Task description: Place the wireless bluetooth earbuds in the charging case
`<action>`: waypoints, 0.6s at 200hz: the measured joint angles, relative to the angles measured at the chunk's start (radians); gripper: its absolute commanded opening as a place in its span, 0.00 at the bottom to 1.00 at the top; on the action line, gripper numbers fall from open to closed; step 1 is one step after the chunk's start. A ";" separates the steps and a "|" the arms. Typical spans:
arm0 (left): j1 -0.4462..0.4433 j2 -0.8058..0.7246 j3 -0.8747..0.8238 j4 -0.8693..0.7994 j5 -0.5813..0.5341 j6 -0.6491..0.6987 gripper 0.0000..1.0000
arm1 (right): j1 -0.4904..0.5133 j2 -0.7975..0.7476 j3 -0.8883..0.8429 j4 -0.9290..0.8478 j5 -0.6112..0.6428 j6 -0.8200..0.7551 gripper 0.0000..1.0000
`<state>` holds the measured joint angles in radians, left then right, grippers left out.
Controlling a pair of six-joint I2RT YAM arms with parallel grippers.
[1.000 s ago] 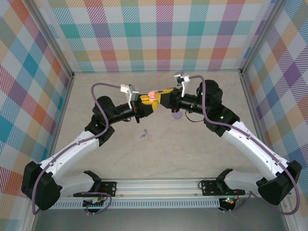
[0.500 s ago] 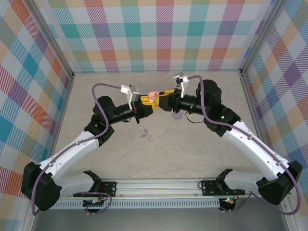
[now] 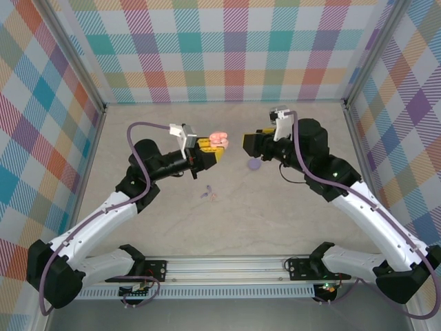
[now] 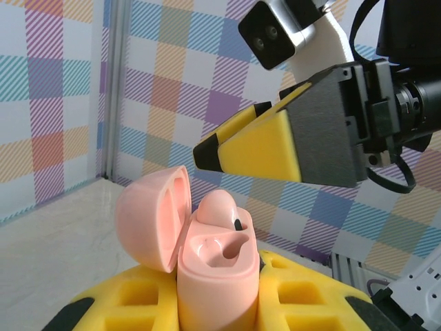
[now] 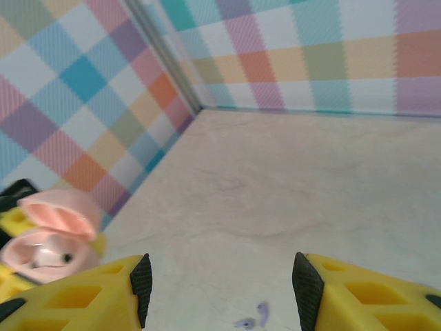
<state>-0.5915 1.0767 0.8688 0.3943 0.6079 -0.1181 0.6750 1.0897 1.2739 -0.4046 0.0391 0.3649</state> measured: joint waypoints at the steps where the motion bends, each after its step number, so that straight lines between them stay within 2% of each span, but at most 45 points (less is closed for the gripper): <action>1: 0.000 -0.002 0.000 -0.002 0.000 0.000 0.20 | 0.000 0.000 0.001 -0.003 0.003 0.000 0.58; 28: 0.000 -0.020 0.022 -0.058 -0.012 0.019 0.20 | -0.009 0.039 0.045 -0.112 0.101 0.016 0.59; 51: 0.000 -0.039 0.040 -0.093 -0.025 0.034 0.20 | -0.035 0.103 0.059 -0.192 0.121 0.039 0.59; 83: 0.000 -0.062 0.050 -0.130 -0.045 0.041 0.20 | -0.080 0.243 0.060 -0.260 0.047 0.058 0.59; 120: 0.000 -0.086 0.060 -0.170 -0.087 0.061 0.20 | -0.085 0.390 0.060 -0.276 -0.080 0.074 0.56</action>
<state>-0.5919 0.9905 0.9287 0.2245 0.5213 -0.0574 0.5896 1.4796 1.3334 -0.6804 -0.0406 0.4385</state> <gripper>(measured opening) 0.222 0.571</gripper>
